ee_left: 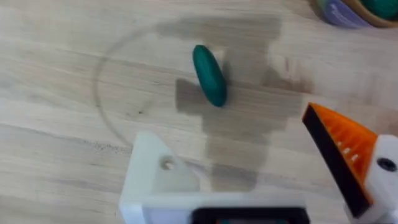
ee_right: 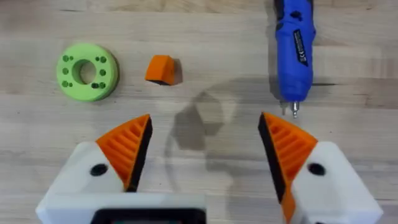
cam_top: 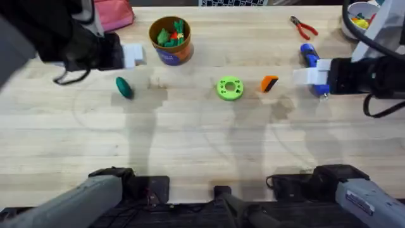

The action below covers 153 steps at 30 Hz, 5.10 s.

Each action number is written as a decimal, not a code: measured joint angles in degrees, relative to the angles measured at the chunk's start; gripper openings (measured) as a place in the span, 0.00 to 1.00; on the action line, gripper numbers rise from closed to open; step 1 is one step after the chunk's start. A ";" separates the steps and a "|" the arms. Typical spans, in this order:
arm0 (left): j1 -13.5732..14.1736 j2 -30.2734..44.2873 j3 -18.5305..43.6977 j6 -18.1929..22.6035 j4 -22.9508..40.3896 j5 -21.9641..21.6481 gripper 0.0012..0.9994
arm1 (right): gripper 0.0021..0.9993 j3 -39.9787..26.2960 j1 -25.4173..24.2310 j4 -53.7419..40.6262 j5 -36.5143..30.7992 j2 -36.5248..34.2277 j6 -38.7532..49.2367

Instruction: Pick up the gripper from the table and insert it into the empty holder that is missing its gripper. Then pick up a screw, insert it into the mounting hole, and use the screwdriver to tighten it. Finally, clean up the table by picking up the vegetable and placing it into the bucket.

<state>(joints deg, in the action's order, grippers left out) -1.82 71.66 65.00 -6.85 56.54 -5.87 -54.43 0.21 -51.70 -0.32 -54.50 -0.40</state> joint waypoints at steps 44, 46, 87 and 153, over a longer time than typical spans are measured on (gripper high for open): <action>-10.07 36.30 8.52 -11.22 -2.59 8.09 0.99 | 0.99 -0.07 0.00 0.63 0.00 0.00 0.00; -10.06 36.30 8.52 -11.24 -2.54 8.16 0.98 | 0.99 -0.07 0.00 0.63 0.00 0.02 0.00; -9.65 28.28 18.98 -10.91 9.33 10.19 0.00 | 0.99 -0.07 0.00 -0.98 0.00 0.01 0.00; 3.20 9.92 19.40 7.91 1.65 13.82 0.99 | 0.99 -0.07 0.00 -1.01 0.00 0.00 0.00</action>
<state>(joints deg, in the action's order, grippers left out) 1.38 81.58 84.40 1.06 58.20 7.94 -54.50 0.21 -52.71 -0.32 -54.50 -0.40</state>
